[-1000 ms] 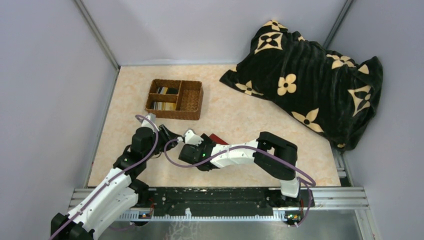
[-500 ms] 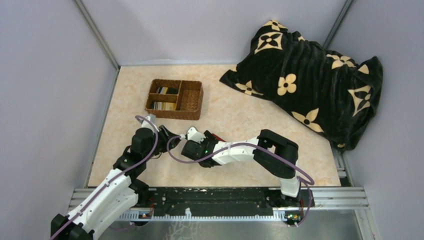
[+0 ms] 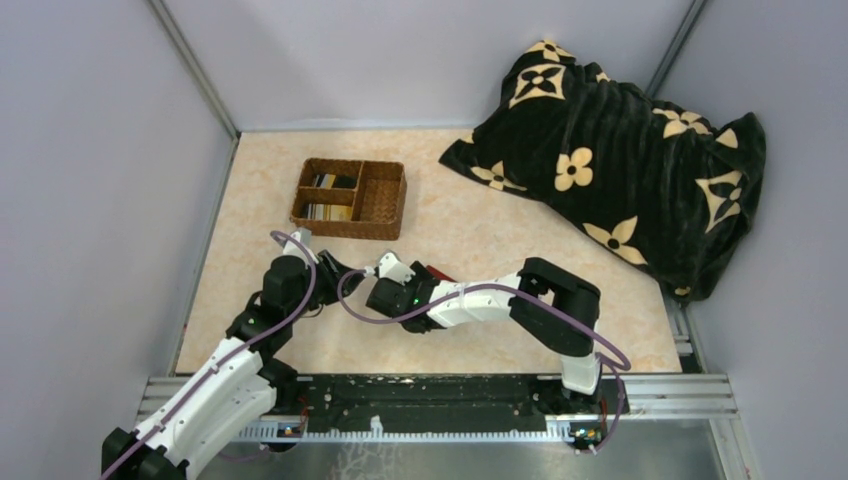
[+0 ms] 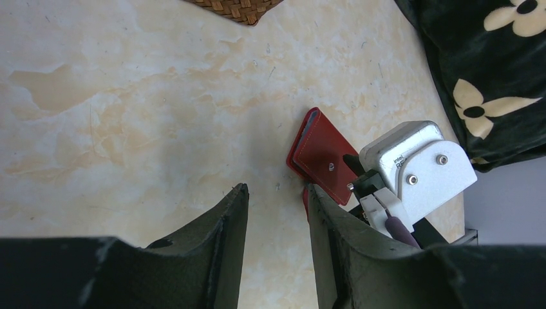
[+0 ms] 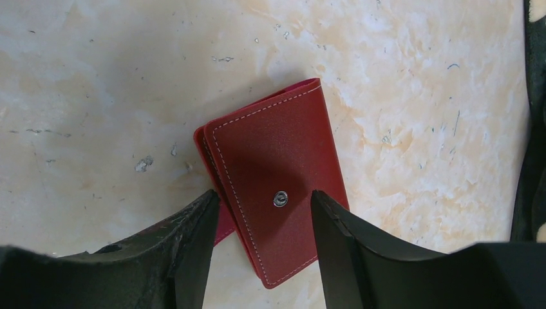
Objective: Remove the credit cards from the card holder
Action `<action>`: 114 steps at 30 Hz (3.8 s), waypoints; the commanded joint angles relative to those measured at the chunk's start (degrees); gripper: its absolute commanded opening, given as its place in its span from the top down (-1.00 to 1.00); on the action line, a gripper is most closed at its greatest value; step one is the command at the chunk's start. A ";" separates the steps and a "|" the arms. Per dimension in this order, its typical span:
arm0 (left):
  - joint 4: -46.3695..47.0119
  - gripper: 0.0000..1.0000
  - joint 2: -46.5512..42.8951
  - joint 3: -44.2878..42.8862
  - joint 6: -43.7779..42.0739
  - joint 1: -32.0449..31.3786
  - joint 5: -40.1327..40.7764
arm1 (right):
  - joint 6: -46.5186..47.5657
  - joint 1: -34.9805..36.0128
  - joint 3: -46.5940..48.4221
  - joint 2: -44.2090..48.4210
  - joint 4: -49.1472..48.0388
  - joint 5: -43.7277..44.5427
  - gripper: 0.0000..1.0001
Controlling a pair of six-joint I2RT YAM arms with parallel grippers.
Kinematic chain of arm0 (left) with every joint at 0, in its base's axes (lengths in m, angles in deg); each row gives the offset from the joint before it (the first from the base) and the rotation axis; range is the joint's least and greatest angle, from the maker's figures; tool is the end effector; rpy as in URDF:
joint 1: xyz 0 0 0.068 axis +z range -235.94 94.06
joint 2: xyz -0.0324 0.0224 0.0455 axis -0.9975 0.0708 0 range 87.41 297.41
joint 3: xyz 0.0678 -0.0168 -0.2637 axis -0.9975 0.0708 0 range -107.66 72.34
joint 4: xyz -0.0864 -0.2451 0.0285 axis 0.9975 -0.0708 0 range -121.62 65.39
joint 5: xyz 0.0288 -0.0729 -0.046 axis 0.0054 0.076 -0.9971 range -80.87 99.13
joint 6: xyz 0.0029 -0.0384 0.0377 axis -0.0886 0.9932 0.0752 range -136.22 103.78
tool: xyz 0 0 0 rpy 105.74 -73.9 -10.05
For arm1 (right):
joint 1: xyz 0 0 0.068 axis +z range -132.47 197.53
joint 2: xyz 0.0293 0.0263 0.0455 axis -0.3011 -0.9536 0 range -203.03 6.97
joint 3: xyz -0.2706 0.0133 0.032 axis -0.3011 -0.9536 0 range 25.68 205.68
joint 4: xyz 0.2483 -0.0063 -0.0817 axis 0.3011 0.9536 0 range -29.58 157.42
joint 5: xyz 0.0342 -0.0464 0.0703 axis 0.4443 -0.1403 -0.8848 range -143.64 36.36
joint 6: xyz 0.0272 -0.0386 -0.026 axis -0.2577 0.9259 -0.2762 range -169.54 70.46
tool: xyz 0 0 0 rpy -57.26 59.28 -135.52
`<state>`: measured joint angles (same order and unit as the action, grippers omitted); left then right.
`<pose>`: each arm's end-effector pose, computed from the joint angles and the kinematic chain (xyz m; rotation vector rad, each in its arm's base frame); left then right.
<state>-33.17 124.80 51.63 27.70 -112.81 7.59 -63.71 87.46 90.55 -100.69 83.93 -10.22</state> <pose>0.1435 -0.0737 0.2143 -0.2945 2.0862 -0.7971 0.1468 0.3305 0.1512 -0.9125 2.1387 -0.3595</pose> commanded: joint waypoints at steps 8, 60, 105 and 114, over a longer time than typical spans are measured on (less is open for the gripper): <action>1.77 0.09 -0.35 0.36 -0.15 0.21 -0.76 | -0.78 -0.59 -0.07 3.47 -0.03 1.22 -0.12; 5.31 0.11 -0.21 2.94 0.90 0.33 -4.35 | -2.84 -2.70 0.37 3.62 4.96 15.05 -0.27; 8.66 0.12 5.86 2.17 -0.84 0.58 -5.84 | 9.57 -35.41 7.11 -2.03 -10.74 -5.40 0.55; 10.73 0.13 8.93 0.67 -0.57 0.52 -7.58 | 4.20 -36.79 5.19 -0.45 -9.91 -15.86 1.00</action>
<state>-25.68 132.97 54.26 27.59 -112.57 1.97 -54.49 50.19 96.27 -103.66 74.14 -18.25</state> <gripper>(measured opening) 0.440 0.019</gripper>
